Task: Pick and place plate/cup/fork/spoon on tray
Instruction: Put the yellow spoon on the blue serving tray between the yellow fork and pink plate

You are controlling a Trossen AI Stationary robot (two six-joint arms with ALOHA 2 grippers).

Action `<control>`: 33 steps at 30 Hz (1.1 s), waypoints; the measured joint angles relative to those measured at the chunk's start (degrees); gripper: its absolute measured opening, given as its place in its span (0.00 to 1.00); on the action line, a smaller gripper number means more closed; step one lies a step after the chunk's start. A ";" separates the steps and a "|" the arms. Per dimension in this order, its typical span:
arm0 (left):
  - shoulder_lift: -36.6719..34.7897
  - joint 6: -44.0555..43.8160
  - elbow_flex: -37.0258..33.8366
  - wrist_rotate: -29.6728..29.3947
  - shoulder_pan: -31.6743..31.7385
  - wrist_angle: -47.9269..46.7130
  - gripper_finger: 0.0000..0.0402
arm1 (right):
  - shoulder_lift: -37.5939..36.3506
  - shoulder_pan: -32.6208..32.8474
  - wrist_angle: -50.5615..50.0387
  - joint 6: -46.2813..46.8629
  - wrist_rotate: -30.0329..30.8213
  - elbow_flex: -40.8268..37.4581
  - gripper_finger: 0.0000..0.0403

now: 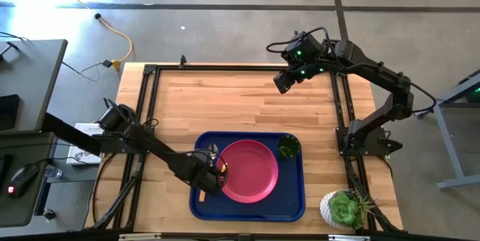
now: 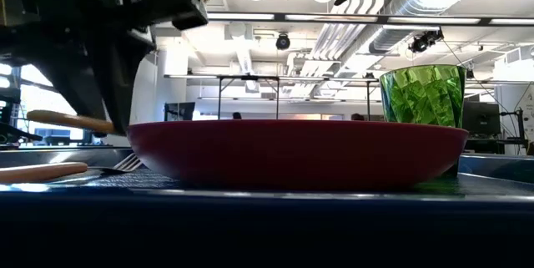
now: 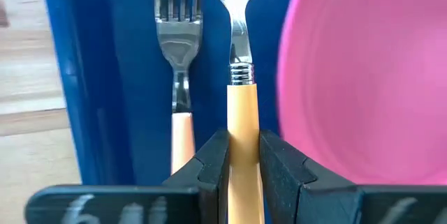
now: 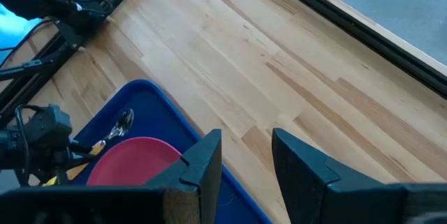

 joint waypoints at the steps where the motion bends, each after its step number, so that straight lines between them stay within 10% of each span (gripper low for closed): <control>1: 0.47 -0.19 0.04 0.36 0.00 -0.05 0.13 | 0.00 0.00 -0.01 0.01 0.00 0.00 0.29; 33: 6.62 -3.16 0.34 3.38 -1.27 6.55 0.23 | -0.02 0.00 -0.83 -0.47 0.04 0.00 0.29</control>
